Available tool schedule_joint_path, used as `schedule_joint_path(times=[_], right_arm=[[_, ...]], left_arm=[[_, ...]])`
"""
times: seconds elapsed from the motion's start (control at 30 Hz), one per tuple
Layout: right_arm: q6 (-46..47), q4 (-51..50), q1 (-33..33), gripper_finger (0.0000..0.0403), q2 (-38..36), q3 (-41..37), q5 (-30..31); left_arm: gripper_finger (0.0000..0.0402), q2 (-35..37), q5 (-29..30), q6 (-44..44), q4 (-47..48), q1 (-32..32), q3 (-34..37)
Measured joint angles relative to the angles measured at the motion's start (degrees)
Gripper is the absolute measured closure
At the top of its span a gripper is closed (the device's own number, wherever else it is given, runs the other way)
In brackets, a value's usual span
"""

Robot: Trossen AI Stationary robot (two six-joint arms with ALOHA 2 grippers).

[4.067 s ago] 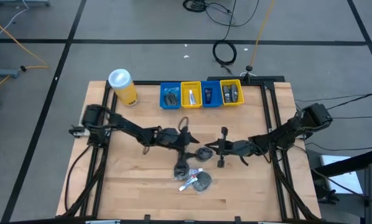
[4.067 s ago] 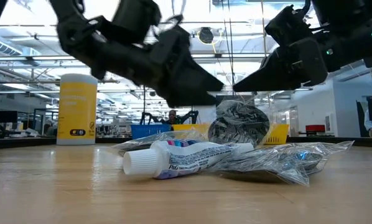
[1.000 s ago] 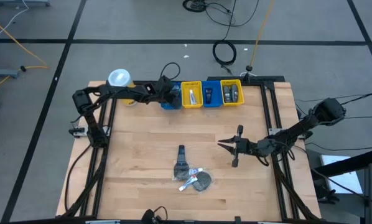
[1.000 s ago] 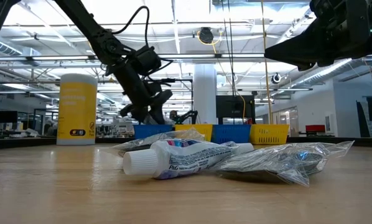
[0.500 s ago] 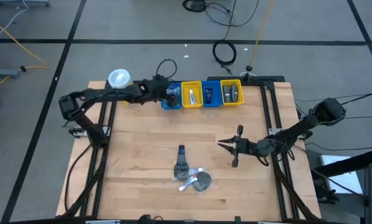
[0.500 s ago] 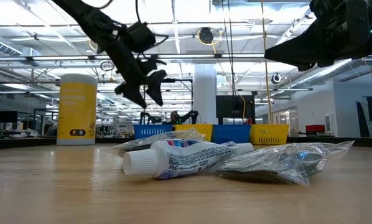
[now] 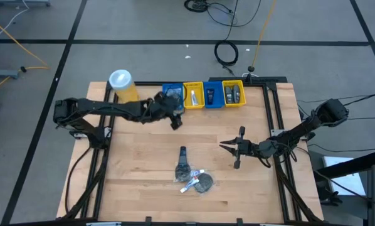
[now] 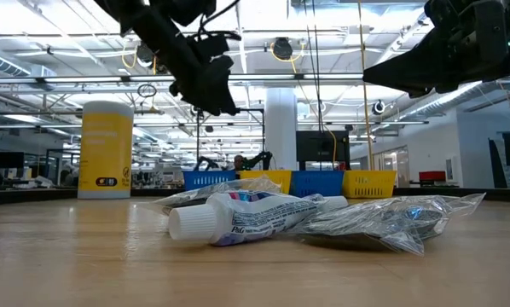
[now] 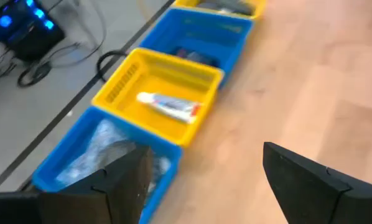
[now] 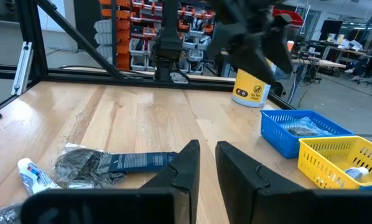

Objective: Pick & Place Travel size toiletries
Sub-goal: Put the blue shave cream into the left blue bin

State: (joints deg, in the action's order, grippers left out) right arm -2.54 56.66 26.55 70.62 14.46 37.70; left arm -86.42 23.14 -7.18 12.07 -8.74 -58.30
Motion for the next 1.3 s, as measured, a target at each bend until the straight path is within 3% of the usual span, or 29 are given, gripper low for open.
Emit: schedule_joint_path(times=[0.13,0.3,0.43,0.53,0.73,1.03,1.17,1.3], right_arm=[[-0.1,0.0,0.0,0.0360,0.0,0.0,0.0],[-0.1,0.0,0.0,0.0360,0.0,0.0,0.0],[0.0,0.1,-0.4,0.0360,0.0,0.0,0.0],[0.3,0.2,-1.2,0.0360,0.0,0.0,0.0],[2.3,0.0,-3.2,0.0360,0.0,0.0,-0.2],[4.2,-1.2,-4.0,0.0360,0.0,0.0,-0.3],[4.9,-2.8,-4.0,0.0360,0.0,0.0,-0.3],[5.1,-3.0,-4.0,0.0360,0.0,0.0,-0.3]], left_arm=[[0.0118,-0.5,0.8,-1.9,-4.3,5.6,4.0],[0.0126,-0.7,1.7,-1.1,-26.5,12.4,14.8],[0.0122,-3.7,-2.7,5.5,-46.6,17.1,24.0],[0.0120,-6.2,-7.1,10.4,-53.1,18.4,26.5],[0.0134,-10.9,-23.3,22.9,-45.3,19.1,23.6],[0.0169,-16.3,-18.9,35.7,-21.5,19.0,10.2],[0.0171,-16.8,-17.8,34.8,-13.4,18.3,5.8],[0.0168,-16.8,-21.6,29.2,-8.9,15.8,2.1]])
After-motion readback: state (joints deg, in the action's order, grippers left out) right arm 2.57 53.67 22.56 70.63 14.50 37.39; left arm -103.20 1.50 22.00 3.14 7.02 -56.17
